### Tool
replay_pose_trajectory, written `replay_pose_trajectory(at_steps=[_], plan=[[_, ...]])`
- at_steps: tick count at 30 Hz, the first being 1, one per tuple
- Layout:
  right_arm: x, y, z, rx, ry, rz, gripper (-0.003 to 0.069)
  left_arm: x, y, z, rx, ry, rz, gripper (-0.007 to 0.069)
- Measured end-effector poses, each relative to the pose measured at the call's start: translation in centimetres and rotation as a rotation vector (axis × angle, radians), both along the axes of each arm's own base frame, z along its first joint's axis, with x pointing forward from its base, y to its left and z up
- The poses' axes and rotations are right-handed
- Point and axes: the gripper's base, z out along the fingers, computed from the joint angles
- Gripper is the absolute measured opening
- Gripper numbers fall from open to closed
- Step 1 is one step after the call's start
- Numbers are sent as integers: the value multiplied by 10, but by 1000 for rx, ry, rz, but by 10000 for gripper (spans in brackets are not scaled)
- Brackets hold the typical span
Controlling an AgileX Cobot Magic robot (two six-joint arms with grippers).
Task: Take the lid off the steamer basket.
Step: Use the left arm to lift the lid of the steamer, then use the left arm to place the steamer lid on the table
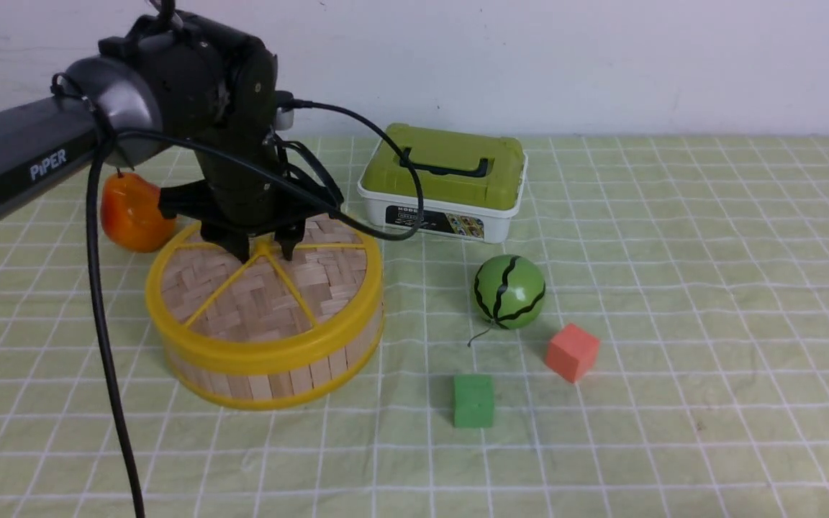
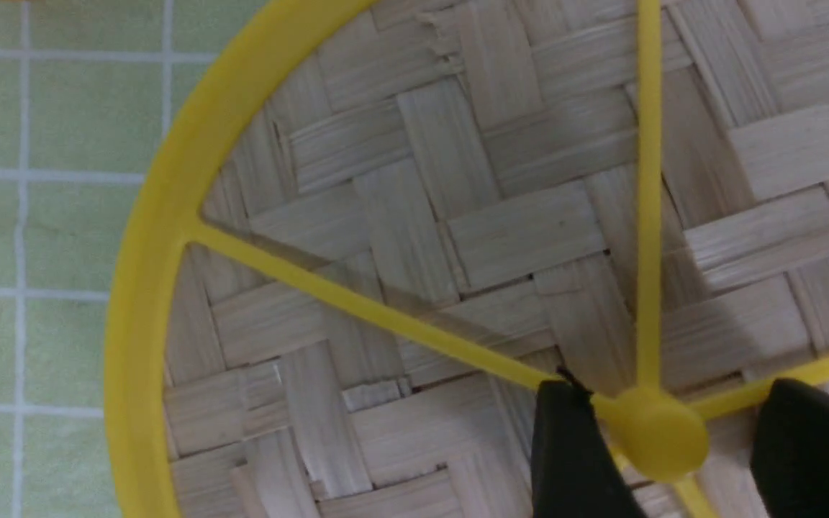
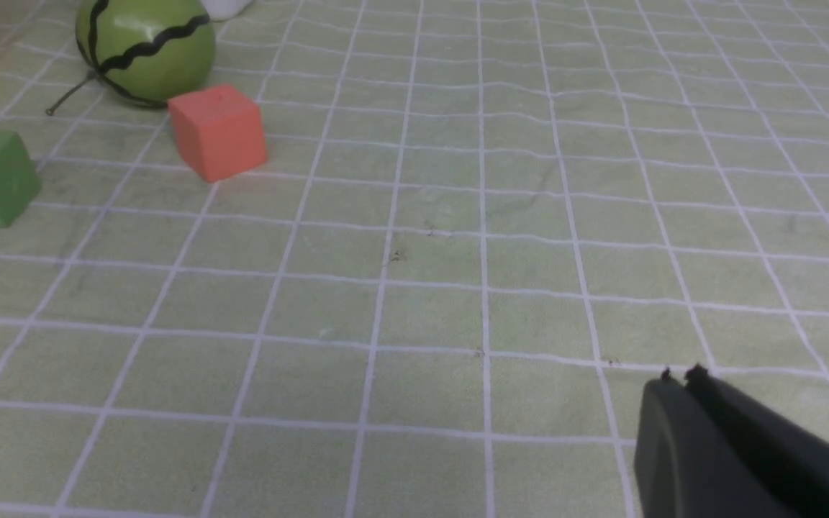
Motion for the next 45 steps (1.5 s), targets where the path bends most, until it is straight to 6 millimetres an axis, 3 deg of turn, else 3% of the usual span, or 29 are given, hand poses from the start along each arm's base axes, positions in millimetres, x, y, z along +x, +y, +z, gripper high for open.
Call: replay_pose_trajectory(at_steps=[9,19,22,29,32,34,38,42,45], plan=[[0,0,0,0,0,0,-25,1,1,2,13,-6,-1,111],[0,0,0,0,0,0,-25,-2,2,7,3,-13,9,112],[0,0,0,0,0,0,-22,-8,3,21,-8,-28,6,112],[0,0,0,0,0,0,-15,-50,21,117,-34,-261,-16,112],[0,0,0,0,0,0,-12,-73,36,154,19,-364,-9,112],[0,0,0,0,0,0,-10,-82,43,168,56,-404,-1,112],[0,0,0,0,0,0,-6,-112,75,204,145,-494,71,112],[0,0,0,0,0,0,-1,-120,118,214,168,-496,206,112],[0,0,0,0,0,0,0,-119,163,203,157,-441,347,112]])
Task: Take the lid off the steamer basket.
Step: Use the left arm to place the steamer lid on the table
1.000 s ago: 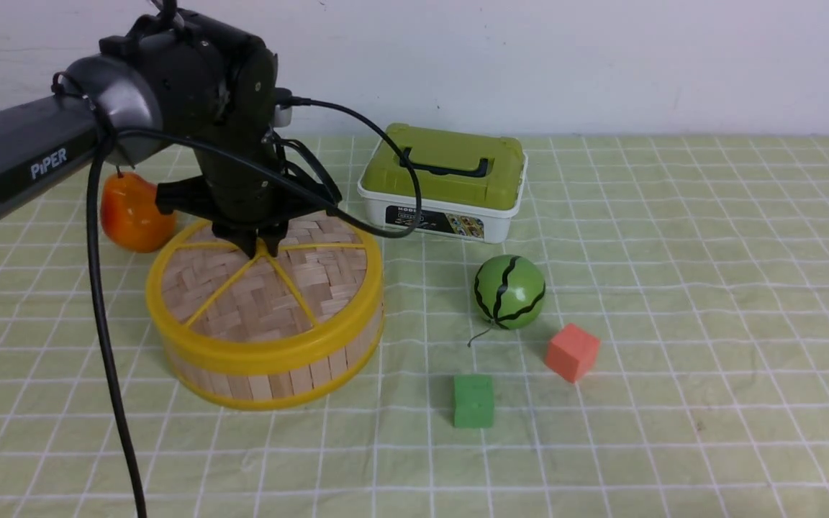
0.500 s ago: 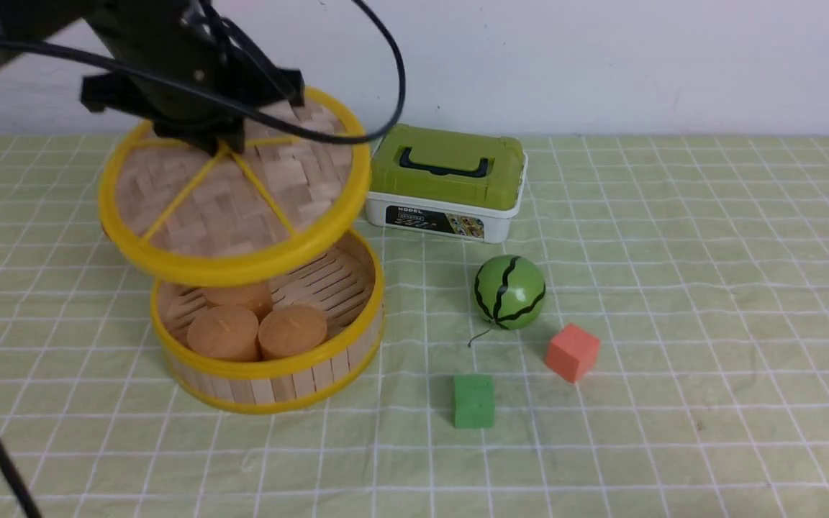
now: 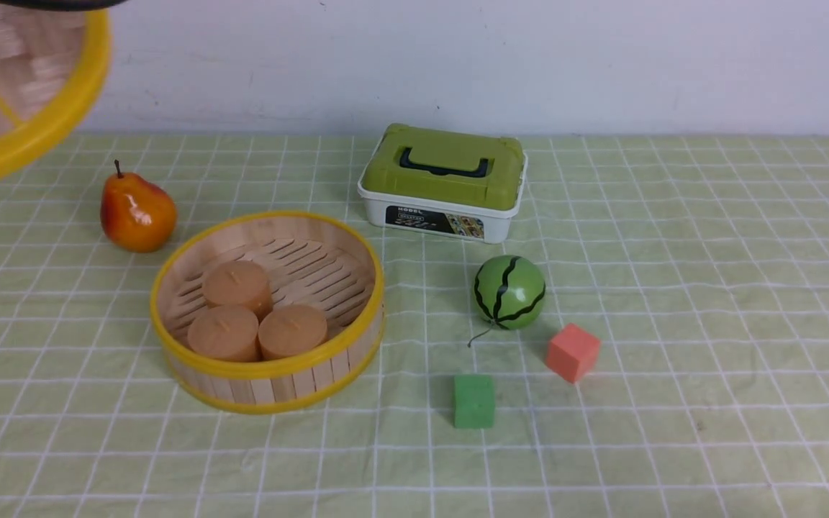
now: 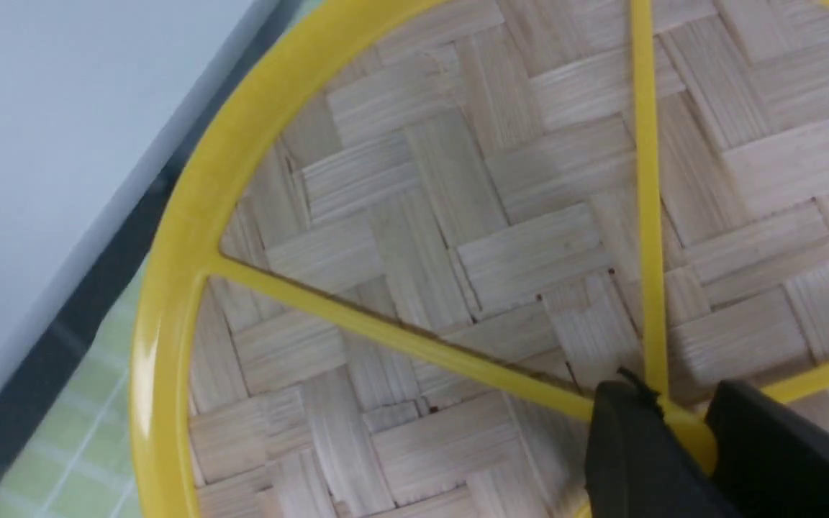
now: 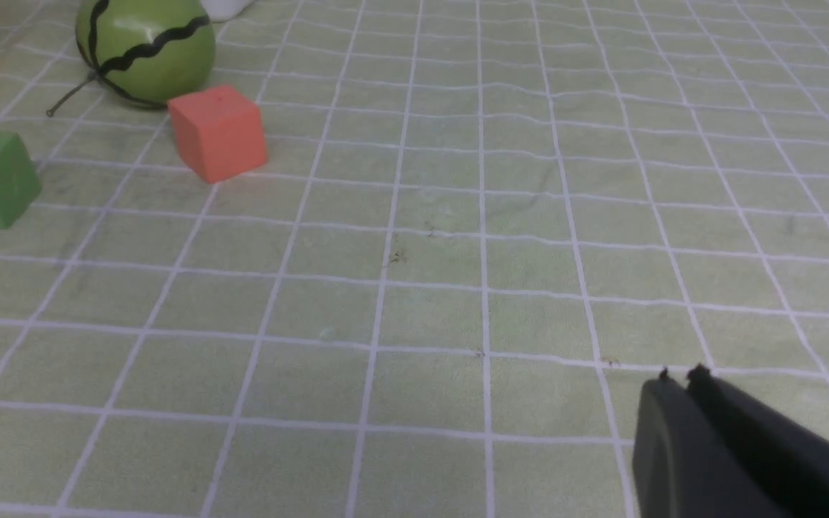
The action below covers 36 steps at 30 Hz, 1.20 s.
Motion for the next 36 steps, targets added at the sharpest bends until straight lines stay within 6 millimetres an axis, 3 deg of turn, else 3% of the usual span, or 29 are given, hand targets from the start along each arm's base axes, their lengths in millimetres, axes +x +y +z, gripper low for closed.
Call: replay_pose_trajectory(at_steps=[1,3,8,10,11,13,21,27,36], plan=[[0,0,0,0,0,0,0,0,3,-2,-5,4,7,112],[0,0,0,0,0,0,1,4,31,-27,-69,36,73,112],[0,0,0,0,0,0,4,8,64,-101,-168,128,140,112],[0,0,0,0,0,0,5,9,66,-119,-178,144,142,112],[0,0,0,0,0,0,7,13,68,-140,-192,163,136,112],[0,0,0,0,0,0,10,22,68,-163,-217,189,130,112],[0,0,0,0,0,0,19,53,68,-238,-282,334,130,112],[0,0,0,0,0,0,24,67,44,-263,-263,388,58,112],[0,0,0,0,0,0,27,75,23,-262,-241,342,-9,112]])
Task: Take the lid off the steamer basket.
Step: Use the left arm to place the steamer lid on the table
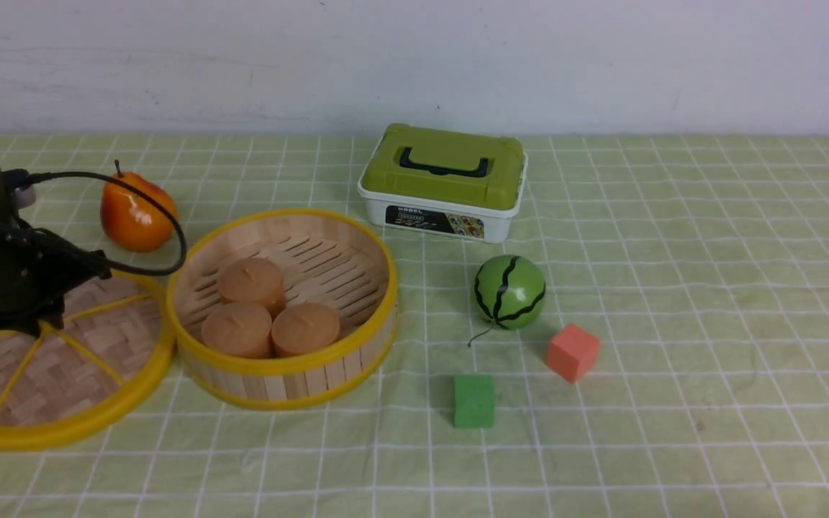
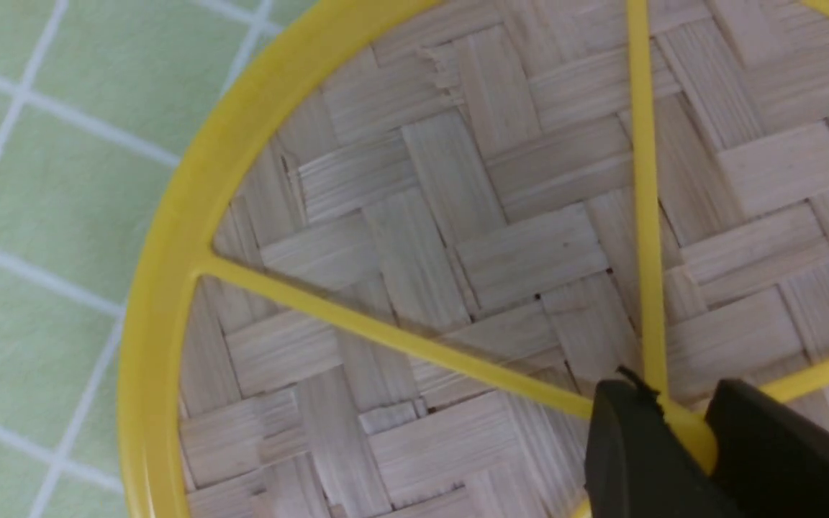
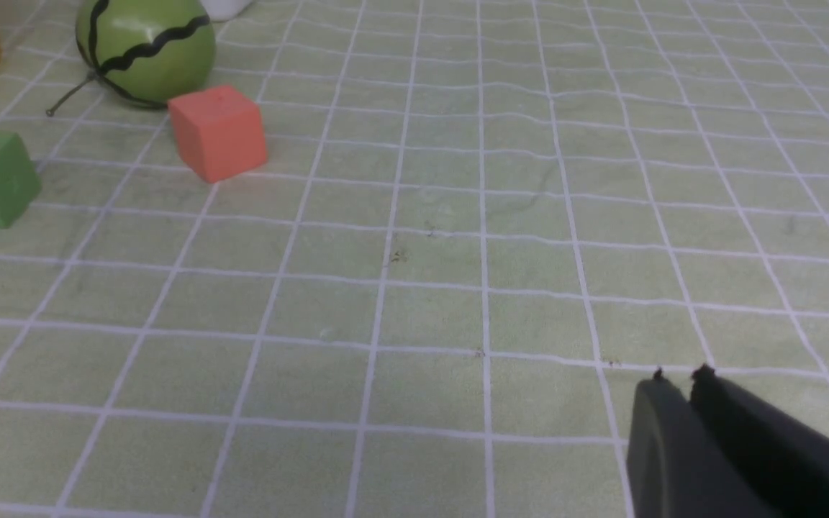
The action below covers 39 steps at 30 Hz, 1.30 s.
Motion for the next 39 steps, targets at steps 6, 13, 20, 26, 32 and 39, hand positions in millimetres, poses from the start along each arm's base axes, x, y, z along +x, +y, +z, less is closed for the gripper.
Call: replay_pose_trajectory(at_steps=[6,13,20,26,32,39], plan=[[0,0,0,0,0,0,36,2,-7,-3,-11,1,-13,112],[0,0,0,0,0,0,46,6,-38,-3,8,-11,-108,112],[0,0,0,0,0,0,55,8,-48,-2,7,-33,-137,112],[0,0,0,0,0,0,64,11,-49,-4,6,-58,-144,112],[0,0,0,0,0,0,69,13,-49,-2,5,-94,-151,228],[0,0,0,0,0,0,75,-6,-49,59,20,-213,-150,399]])
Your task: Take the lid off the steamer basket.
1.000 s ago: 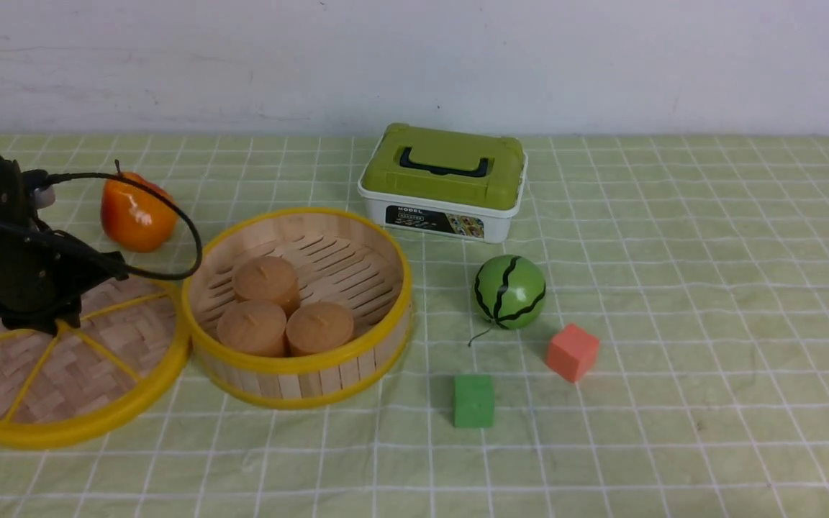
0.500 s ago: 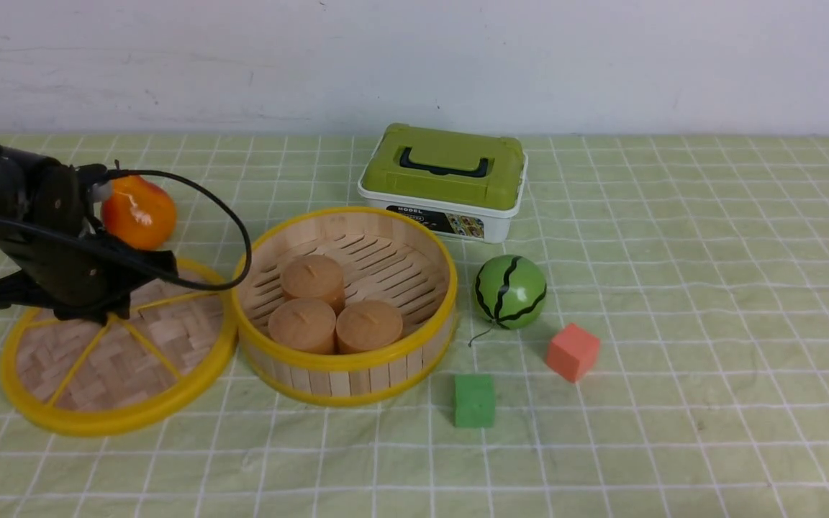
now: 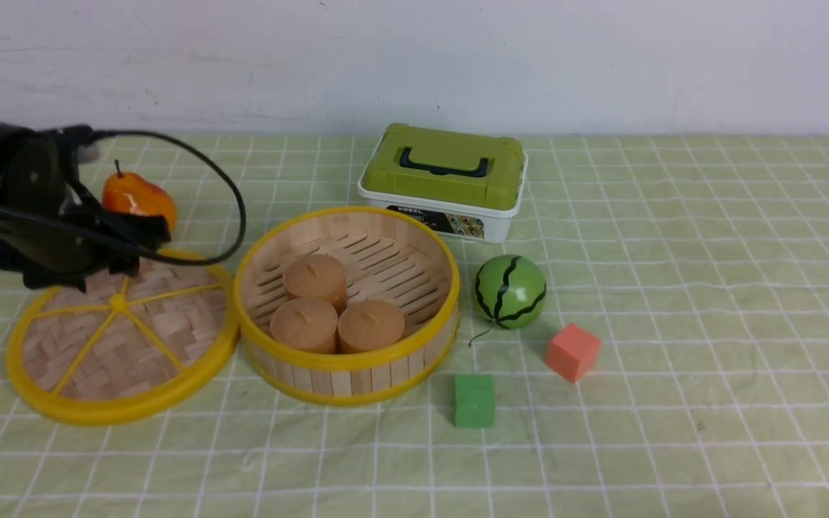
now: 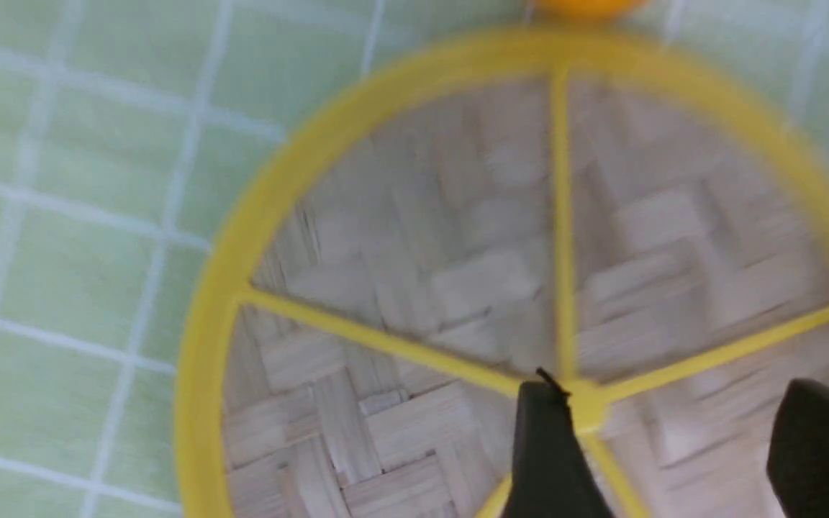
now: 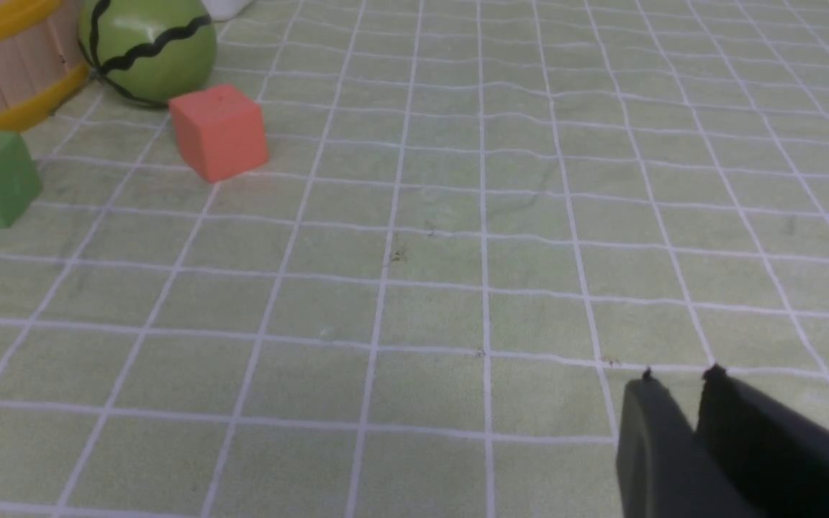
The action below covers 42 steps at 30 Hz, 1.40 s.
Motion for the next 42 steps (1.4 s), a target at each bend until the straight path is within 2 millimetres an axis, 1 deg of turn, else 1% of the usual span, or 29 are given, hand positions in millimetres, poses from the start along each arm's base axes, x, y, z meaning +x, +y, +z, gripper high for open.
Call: replay_pose_trajectory(at_steps=[2,3,4,6,7,8,9,10,11,12,13,14,15,16,17,18,20,21,22,23,24,27,29,31,42], plan=[[0,0,0,0,0,0,76,-15,1,37,-1,-99,-1,367],[0,0,0,0,0,0,76,-23,1,53,-1,-143,-1,343],[0,0,0,0,0,0,76,-34,1,73,-1,-198,-1,304],[0,0,0,0,0,0,76,-64,2,114,0,-315,-5,206],[0,0,0,0,0,0,76,-74,2,125,1,-352,-8,174],[0,0,0,0,0,0,76,-102,2,151,-5,-445,-13,96],[0,0,0,0,0,0,76,-119,1,161,-5,-492,-21,52],[0,0,0,0,0,0,76,-123,1,164,-7,-508,-24,43],[0,0,0,0,0,0,76,-163,0,183,-10,-618,-45,-13],[0,0,0,0,0,0,76,-167,0,186,-12,-636,-46,-13],[0,0,0,0,0,0,76,-200,-1,189,-25,-709,-62,-13],[0,0,0,0,0,0,76,-219,-1,189,-32,-753,-66,-13],[0,0,0,0,0,0,76,-236,-1,184,-44,-784,-70,-13],[0,0,0,0,0,0,76,-247,-1,175,-49,-792,-72,-13],[0,0,0,0,0,0,76,-263,0,166,-56,-822,-75,-13],[0,0,0,0,0,0,76,-265,0,164,-56,-823,-76,-13],[0,0,0,0,0,0,76,-288,0,125,-66,-823,-79,-13],[0,0,0,0,0,0,76,-291,0,127,-68,-837,-80,-13],[0,0,0,0,0,0,78,-303,1,103,-68,-844,-82,-13],[0,0,0,0,0,0,80,-311,1,93,-69,-863,-85,-13],[0,0,0,0,0,0,80,-315,1,91,-69,-879,-85,-13],[0,0,0,0,0,0,85,-333,2,65,-71,-925,-88,-13],[0,0,0,0,0,0,87,-340,2,54,-77,-943,-88,-13],[0,0,0,0,0,0,90,-342,2,49,-91,-954,-88,-13],[0,0,0,0,0,0,107,-344,0,52,-143,-1003,-88,-13]])
